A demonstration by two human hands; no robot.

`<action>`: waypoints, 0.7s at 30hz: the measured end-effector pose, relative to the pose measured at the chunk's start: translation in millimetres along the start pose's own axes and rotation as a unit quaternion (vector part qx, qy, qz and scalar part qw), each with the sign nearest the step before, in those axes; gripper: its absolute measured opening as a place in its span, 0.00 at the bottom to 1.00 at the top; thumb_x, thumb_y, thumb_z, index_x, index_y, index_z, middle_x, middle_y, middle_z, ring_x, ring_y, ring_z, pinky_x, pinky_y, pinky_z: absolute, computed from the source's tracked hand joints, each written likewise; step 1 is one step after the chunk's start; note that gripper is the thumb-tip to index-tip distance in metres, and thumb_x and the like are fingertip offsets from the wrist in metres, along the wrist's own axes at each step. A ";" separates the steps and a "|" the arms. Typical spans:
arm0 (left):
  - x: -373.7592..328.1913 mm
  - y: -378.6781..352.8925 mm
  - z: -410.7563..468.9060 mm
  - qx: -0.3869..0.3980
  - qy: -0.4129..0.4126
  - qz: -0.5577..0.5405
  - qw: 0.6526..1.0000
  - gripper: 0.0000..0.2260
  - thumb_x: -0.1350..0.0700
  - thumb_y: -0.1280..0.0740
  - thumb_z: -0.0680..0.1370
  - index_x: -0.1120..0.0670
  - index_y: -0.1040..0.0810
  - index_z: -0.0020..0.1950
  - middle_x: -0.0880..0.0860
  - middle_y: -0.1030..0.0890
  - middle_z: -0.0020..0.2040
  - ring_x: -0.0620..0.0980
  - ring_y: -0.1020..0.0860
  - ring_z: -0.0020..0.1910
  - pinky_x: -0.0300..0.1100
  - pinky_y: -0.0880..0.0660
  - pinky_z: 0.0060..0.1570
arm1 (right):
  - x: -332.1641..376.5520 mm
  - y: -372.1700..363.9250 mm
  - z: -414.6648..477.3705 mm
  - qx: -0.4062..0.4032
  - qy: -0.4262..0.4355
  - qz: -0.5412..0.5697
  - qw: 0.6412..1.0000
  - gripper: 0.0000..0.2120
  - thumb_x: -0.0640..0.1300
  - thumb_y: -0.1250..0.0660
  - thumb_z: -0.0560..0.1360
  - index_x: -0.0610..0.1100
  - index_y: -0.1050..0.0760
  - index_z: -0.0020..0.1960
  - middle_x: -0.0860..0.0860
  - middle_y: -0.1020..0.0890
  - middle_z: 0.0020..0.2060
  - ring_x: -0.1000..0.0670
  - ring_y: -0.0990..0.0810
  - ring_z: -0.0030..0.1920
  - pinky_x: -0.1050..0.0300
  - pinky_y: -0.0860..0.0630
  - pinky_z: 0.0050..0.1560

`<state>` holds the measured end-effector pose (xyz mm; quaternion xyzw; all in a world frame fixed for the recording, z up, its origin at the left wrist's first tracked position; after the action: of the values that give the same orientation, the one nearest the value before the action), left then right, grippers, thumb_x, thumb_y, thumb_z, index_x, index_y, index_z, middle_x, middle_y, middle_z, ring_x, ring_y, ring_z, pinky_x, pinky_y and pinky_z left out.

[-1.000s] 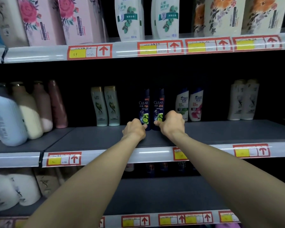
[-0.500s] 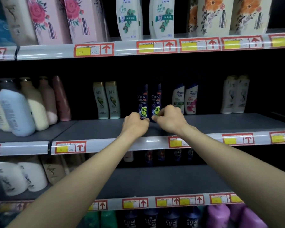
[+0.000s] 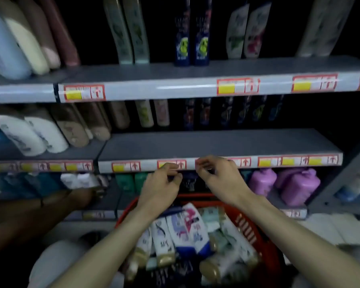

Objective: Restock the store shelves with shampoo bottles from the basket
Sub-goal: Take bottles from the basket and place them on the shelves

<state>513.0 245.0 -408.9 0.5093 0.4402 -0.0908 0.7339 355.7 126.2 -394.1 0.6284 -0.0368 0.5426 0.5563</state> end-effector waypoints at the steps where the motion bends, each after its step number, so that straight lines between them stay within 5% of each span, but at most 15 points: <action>1: 16.0 -8.6 -5.1 0.023 0.019 0.011 1.000 0.13 0.49 0.33 0.80 0.47 0.20 0.64 0.43 0.15 0.54 0.45 0.17 0.51 0.41 0.22 0.53 | -12.2 -13.1 -7.1 0.024 -0.019 0.007 1.000 0.10 0.48 0.31 0.77 0.49 0.17 0.57 0.57 0.14 0.47 0.59 0.17 0.50 0.60 0.20 0.56; 6: 69.4 -27.9 -18.0 0.088 0.080 0.064 0.991 0.15 0.50 0.32 0.80 0.48 0.21 0.67 0.47 0.15 0.60 0.49 0.19 0.60 0.36 0.30 0.51 | -47.7 -62.4 -30.8 0.146 -0.074 -0.012 0.986 0.13 0.49 0.32 0.78 0.48 0.20 0.61 0.54 0.14 0.50 0.53 0.16 0.54 0.58 0.21 0.56; 10: 95.0 -23.1 -17.2 0.106 0.108 0.106 0.983 0.18 0.55 0.33 0.79 0.50 0.23 0.70 0.51 0.17 0.62 0.52 0.20 0.61 0.37 0.28 0.53 | -57.8 -85.2 -39.6 0.220 -0.108 -0.027 0.969 0.12 0.51 0.33 0.79 0.50 0.20 0.61 0.55 0.15 0.54 0.52 0.19 0.58 0.49 0.21 0.60; 16: 110.4 -29.0 -15.3 0.196 0.088 0.268 0.939 0.28 0.60 0.34 0.77 0.49 0.32 0.78 0.57 0.22 0.67 0.60 0.21 0.62 0.50 0.20 0.57 | -60.0 -110.2 -62.1 0.322 -0.080 -0.069 0.941 0.06 0.47 0.29 0.77 0.53 0.19 0.54 0.56 0.16 0.49 0.52 0.19 0.55 0.60 0.24 0.52; 21: 126.3 -40.4 -19.0 0.235 0.077 0.333 0.910 0.29 0.53 0.34 0.81 0.48 0.39 0.80 0.56 0.30 0.76 0.60 0.31 0.74 0.56 0.33 0.72 | -55.1 -124.7 -89.6 0.412 -0.070 -0.055 0.907 0.13 0.50 0.24 0.75 0.53 0.18 0.59 0.59 0.18 0.52 0.58 0.20 0.53 0.68 0.28 0.49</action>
<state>554.3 281.8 -531.0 0.7896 0.2660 0.0973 0.5444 356.8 208.9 -534.7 0.8393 0.1859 0.4322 0.2724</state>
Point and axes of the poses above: each hand's wrist, its own z-axis towards the middle knuckle, its own y-axis out of the back of the hand, x = y × z, the point moved 2 cm from there along z, towards the middle knuckle
